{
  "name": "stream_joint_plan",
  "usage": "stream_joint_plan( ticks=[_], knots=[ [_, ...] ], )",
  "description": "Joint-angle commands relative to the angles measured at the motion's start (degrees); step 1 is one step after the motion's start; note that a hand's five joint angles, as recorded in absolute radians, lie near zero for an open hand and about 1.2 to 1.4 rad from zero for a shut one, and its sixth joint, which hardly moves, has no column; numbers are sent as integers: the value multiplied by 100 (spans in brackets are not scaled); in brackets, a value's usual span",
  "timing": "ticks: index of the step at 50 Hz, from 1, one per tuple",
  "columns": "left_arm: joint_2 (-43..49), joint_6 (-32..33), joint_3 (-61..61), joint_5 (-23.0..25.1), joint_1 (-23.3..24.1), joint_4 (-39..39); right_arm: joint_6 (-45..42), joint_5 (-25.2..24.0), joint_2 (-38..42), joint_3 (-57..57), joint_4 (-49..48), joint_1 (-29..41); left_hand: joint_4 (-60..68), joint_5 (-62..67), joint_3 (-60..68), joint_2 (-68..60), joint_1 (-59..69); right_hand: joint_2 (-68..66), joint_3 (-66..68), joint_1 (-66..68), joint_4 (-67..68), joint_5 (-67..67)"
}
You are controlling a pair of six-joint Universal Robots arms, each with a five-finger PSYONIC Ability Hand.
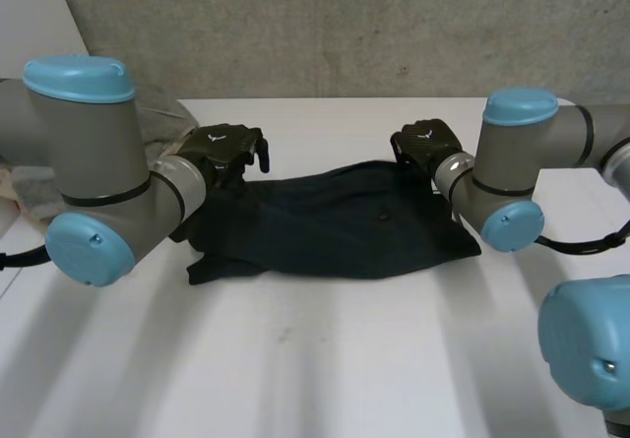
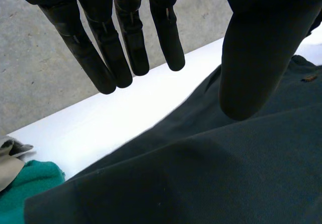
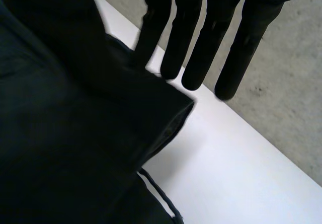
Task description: Fold the laundry.
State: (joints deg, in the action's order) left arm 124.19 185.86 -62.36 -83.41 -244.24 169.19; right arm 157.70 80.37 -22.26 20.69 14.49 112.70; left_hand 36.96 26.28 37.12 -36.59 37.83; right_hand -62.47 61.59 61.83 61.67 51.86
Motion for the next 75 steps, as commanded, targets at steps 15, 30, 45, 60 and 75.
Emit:
stream_joint_plan(
  ticks=[15, 30, 45, 60, 75],
  knots=[
    [176, 126, -162, -61, 87, -61, -908, 1068, -85, 321, -544, -258, -1931, -1864, -1947, 1894, -2019, 5247, -5159, -5183, -5167, -5186],
    [-175, 565, -434, -439, 228, -79, 146, 717, -3099, 3396, 185, -679, -2696, -2628, -2712, 2659, -2783, 5247, -5159, -5183, -5167, -5186],
    [-378, 390, -663, -52, 333, 149, 1201, 594, -3302, 5735, -692, -601, -2696, -2628, -2712, 2659, -2783, 4541, -4453, -4477, -4461, -4480],
    [-501, 363, -821, -52, 422, 202, 771, 1182, -3134, 5849, -1722, -775, -2696, -2628, -2712, 2659, -2783, -1753, 1841, 1817, 1833, 1814],
    [-825, 319, -953, -61, 141, 202, -2320, 981, -3645, 5771, -1816, -806, -2696, -2628, -2712, 2659, -2783, -1753, 1841, 1817, 1833, 1814]
  ],
)
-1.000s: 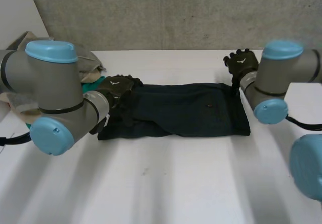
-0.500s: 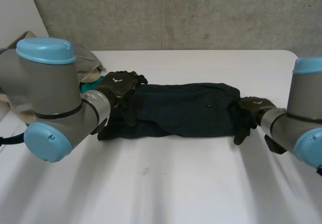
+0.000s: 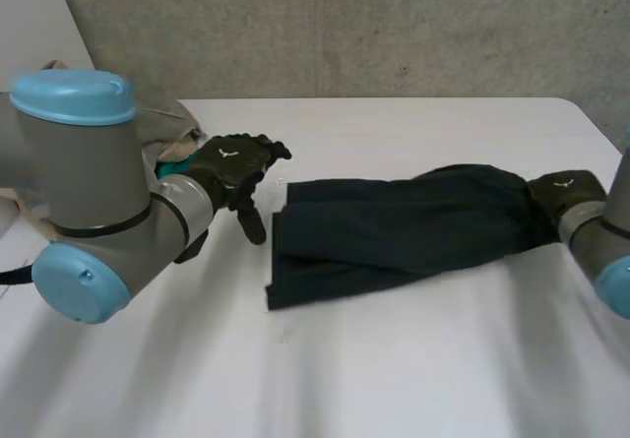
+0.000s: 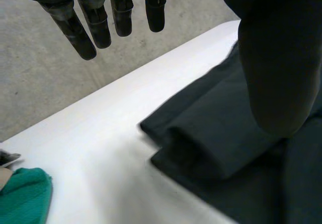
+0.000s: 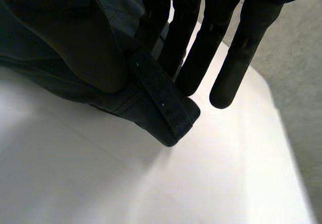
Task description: Fold the laundry.
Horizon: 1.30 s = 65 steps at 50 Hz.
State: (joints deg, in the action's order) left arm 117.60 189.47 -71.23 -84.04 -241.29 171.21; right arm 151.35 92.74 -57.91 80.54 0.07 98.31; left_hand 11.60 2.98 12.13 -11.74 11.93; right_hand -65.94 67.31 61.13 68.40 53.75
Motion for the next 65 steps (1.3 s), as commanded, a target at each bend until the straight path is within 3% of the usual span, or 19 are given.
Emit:
stream_joint_plan(
  ticks=[1, 3, 7, 11, 14, 16, 17, 18, 19, 21, 24, 25, 28, 32, 40, 47, 53, 57, 65],
  knots=[
    [-202, -59, -67, 1, -173, 0, -1801, -291, -106, -223, -506, 784, -160, -298, -213, 174, -193, -1406, 1269, 1887, 1160, 1625],
    [-273, -85, -110, -7, -225, 0, -1977, -414, -167, -223, -796, 1101, -160, -298, -213, 174, -193, -1406, 1269, 1887, 1160, 1625],
    [-501, -191, -216, -86, -419, 8, -2224, -1265, -264, -101, -1517, 2041, -160, -298, -213, 174, -193, -1406, 1269, 1887, 1160, 1625],
    [-791, -392, -339, -131, -673, 61, -2303, -2984, 94, 172, -1835, 2805, -160, -298, -213, 174, -193, -1406, 1269, 1887, 1160, 1625],
    [-870, -454, -374, -104, -762, 79, -2425, -3534, 333, 137, -1747, 3009, -160, -298, -213, 174, -193, -1406, 1269, 1887, 1160, 1625],
    [-914, -472, -409, -78, -815, 96, -2540, -3395, 491, -117, -1651, 3089, -160, -298, -213, 174, -193, -721, 584, 1202, 475, 940],
    [-906, -472, -392, -69, -823, 105, -2540, -3281, 500, -248, -1615, 3089, -160, -298, -213, 174, -193, 685, -821, -204, -931, -465],
    [-906, -472, -375, -52, -841, 114, -2445, -2915, 474, -424, -1528, 3071, -160, -298, -213, 174, -193, 4812, -4949, -4331, -5058, -4593],
    [-906, -472, -374, -51, -841, 114, -2313, -2632, 439, -504, -1458, 3071, -160, -298, -213, 174, -193, 5594, -5731, -5113, -5840, -5375],
    [-888, -463, -339, -34, -841, 140, -1936, -2132, 369, -627, -1352, 3080, -160, -298, -213, 174, -193, 5594, -5731, -5113, -5840, -5375],
    [-792, -446, -173, -60, -815, 219, -628, -1366, 18, -724, -1150, 3027, -160, -298, -213, 174, -193, 5594, -5731, -5113, -5840, -5375],
    [-748, -481, -33, -86, -788, 228, 176, -1086, -253, -716, -1062, 2949, -160, -298, -213, 174, -193, 5594, -5731, -5113, -5840, -5375],
    [-643, -490, 301, -148, -692, 219, 1689, -881, -754, -654, -904, 2598, -160, -298, -213, 174, -193, 5594, -5731, -5113, -5840, -5375],
    [-440, -507, 741, -192, -411, 158, 2732, -1047, -792, -715, -465, 2202, -160, -298, -213, 174, -193, 5594, -5731, -5113, -5840, -5375],
    [403, -402, 1357, -499, 485, -299, 2400, -1355, 323, -2269, 1345, 1981, -160, -298, -213, 174, -193, 5594, -5731, -5113, -5840, -5375],
    [1607, 54, 1945, -957, 715, -466, 2329, -1425, 1633, -3905, 2848, 2104, -160, -298, -213, 174, -193, 5594, -5731, -5113, -5840, -5375],
    [2468, 661, 2437, -1263, 566, -1185, 1926, -1373, 2345, -4363, 3158, 2131, -160, -298, -213, 174, -193, 5594, -5731, -5113, -5840, -5375],
    [2540, 679, 2403, -1492, 408, -1424, 1321, -1259, 2425, -4214, 3157, 2043, -160, -298, -213, 174, -193, 5594, -5731, -5113, -5840, -5375],
    [2127, 723, 2043, -1194, 398, -1433, 940, -1153, 1943, -3731, 2842, 2016, -160, -298, -213, 174, -193, 5594, -5731, -5113, -5840, -5375]
  ],
)
